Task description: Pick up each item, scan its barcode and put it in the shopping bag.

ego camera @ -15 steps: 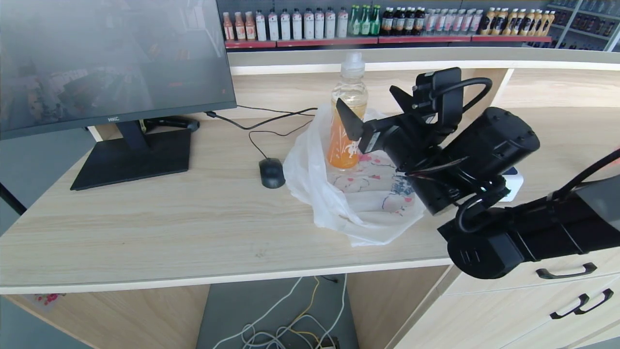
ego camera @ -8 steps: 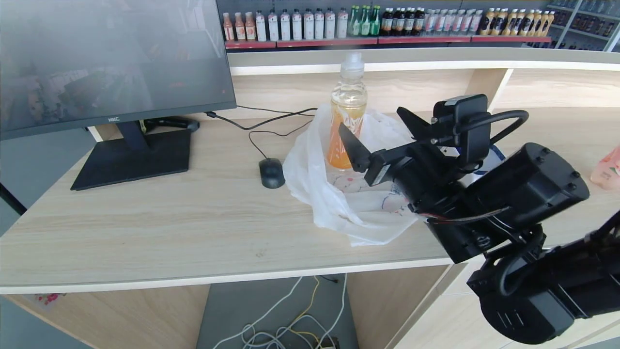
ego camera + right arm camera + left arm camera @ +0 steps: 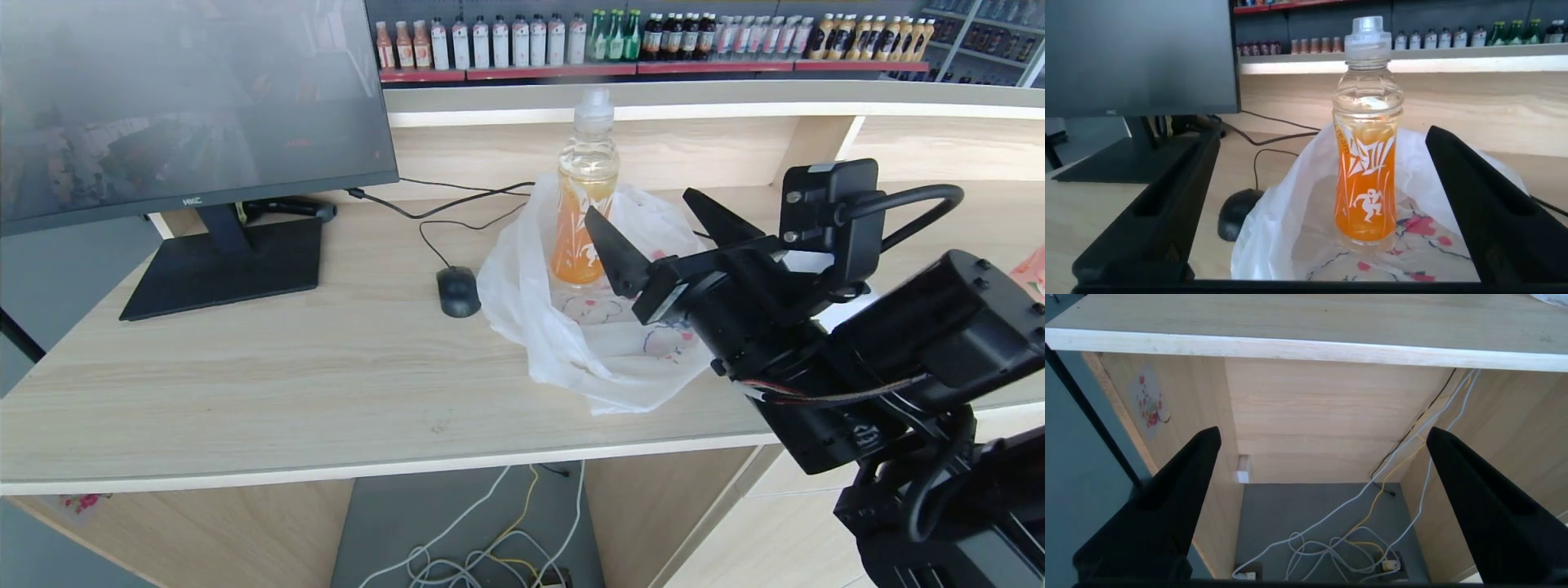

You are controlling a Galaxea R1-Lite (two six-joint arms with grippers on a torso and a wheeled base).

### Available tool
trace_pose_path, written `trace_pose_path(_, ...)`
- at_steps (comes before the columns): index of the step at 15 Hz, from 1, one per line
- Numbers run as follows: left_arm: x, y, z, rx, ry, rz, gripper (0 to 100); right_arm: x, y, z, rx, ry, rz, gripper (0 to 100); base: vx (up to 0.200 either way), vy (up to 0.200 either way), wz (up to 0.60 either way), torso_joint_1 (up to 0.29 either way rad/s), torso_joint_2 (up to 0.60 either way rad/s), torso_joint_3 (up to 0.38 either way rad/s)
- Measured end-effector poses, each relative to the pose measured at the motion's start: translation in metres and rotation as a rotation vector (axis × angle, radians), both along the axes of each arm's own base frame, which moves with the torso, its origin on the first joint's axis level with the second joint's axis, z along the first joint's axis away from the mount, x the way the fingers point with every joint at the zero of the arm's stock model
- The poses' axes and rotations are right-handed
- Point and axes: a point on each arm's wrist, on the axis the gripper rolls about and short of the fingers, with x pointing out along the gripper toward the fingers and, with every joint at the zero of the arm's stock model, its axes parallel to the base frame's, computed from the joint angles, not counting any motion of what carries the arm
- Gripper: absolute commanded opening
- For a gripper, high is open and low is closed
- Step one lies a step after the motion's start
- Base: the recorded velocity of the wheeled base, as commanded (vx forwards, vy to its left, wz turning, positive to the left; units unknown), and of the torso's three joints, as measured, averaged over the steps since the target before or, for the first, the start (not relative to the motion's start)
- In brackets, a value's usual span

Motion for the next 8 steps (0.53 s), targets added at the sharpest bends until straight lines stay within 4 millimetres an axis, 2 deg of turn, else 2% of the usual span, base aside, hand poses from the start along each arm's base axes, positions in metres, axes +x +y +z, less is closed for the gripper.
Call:
trace_pose_path(6,0.0000,0.0000,0.0000,0.000,0.000,0.000,100,0.0010,-0.0048,0.0015,0.004,-0.002,-0.016,100,0.000,0.000,0.00,0.000,0.00,0.000)
trace_pose_path(8,0.0000,0.0000,0.0000,0.000,0.000,0.000,100,0.0035,-0.0073,0.0013,0.002,0.001,-0.030,100,0.000,-0.200,0.00,0.012,0.01,0.002)
